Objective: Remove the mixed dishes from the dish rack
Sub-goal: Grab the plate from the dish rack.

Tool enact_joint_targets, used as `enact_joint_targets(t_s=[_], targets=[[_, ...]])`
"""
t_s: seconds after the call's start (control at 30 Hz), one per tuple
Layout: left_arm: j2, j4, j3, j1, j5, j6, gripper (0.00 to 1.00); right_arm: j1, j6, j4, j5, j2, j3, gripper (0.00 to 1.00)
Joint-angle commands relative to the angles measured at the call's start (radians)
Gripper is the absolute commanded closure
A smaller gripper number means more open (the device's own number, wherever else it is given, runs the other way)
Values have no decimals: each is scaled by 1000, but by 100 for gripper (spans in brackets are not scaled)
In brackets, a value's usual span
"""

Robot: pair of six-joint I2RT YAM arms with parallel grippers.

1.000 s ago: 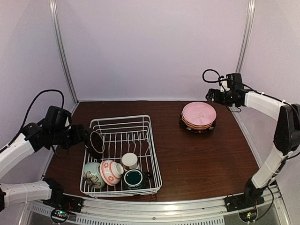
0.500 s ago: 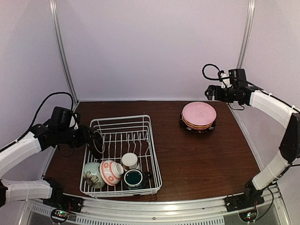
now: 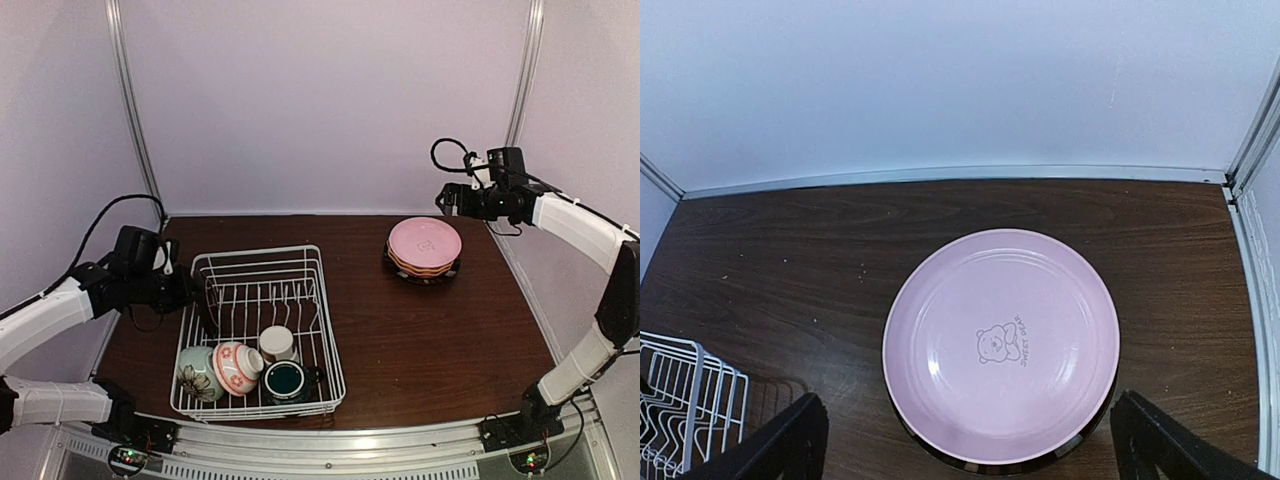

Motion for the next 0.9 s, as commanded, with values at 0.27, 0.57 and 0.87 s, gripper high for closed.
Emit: enact_joint_targets(t_s=[0.27, 0.57, 0.87], targets=[[-77, 101, 78, 5, 44, 17, 100, 4, -2, -25, -41, -41, -4, 0], [-110, 177, 162, 5, 127, 121, 100, 6, 18, -33, -61, -57, 1, 0], [-40, 176, 315, -9, 197, 367, 100, 58, 25, -114, -112, -84, 29, 0]])
